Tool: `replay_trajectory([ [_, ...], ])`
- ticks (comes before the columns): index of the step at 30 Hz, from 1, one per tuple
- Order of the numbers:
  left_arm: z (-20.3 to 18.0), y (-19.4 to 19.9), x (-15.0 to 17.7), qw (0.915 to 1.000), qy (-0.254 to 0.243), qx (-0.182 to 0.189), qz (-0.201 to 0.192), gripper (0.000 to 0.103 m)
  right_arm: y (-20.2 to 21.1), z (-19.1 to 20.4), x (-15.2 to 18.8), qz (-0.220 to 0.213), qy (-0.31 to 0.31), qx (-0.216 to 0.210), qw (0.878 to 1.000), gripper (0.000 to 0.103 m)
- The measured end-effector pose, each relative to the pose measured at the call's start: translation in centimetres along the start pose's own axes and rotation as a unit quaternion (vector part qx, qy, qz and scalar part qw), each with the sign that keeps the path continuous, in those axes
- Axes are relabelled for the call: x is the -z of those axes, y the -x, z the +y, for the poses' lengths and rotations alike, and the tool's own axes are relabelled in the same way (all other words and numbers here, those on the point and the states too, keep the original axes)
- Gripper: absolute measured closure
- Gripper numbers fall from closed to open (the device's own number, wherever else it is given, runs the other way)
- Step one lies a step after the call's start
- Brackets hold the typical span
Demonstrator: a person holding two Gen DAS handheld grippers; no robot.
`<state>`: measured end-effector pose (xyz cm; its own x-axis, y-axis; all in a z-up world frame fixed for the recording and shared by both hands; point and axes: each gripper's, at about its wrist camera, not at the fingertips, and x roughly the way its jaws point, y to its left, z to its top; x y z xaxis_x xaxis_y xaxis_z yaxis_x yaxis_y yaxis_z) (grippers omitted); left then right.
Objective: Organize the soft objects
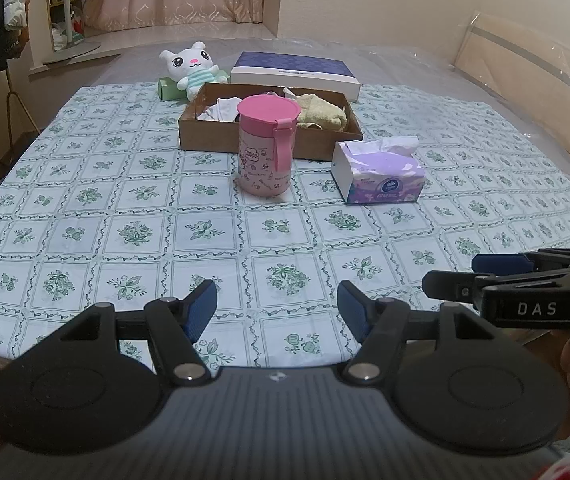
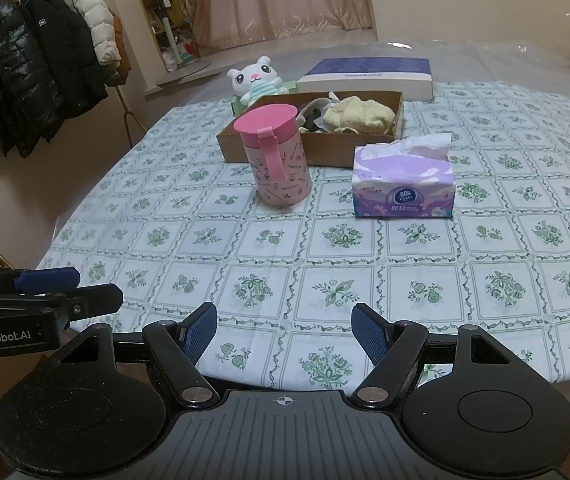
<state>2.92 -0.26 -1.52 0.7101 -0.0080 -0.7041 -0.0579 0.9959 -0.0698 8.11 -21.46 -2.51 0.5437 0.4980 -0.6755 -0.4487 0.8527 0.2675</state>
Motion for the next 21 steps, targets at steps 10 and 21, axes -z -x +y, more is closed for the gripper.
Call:
replay_trajectory([
  [10, -0.05, 0.00, -0.07, 1.0000, 0.000, 0.001, -0.002, 0.039, 0.03, 0.02, 0.05, 0.000, 0.000, 0.000, 1.000, 0.029],
  [21, -0.02, 0.07, -0.05, 1.0000, 0.000, 0.003, -0.002, 0.039, 0.04, 0.03, 0.06, 0.000, 0.000, 0.000, 1.000, 0.029],
])
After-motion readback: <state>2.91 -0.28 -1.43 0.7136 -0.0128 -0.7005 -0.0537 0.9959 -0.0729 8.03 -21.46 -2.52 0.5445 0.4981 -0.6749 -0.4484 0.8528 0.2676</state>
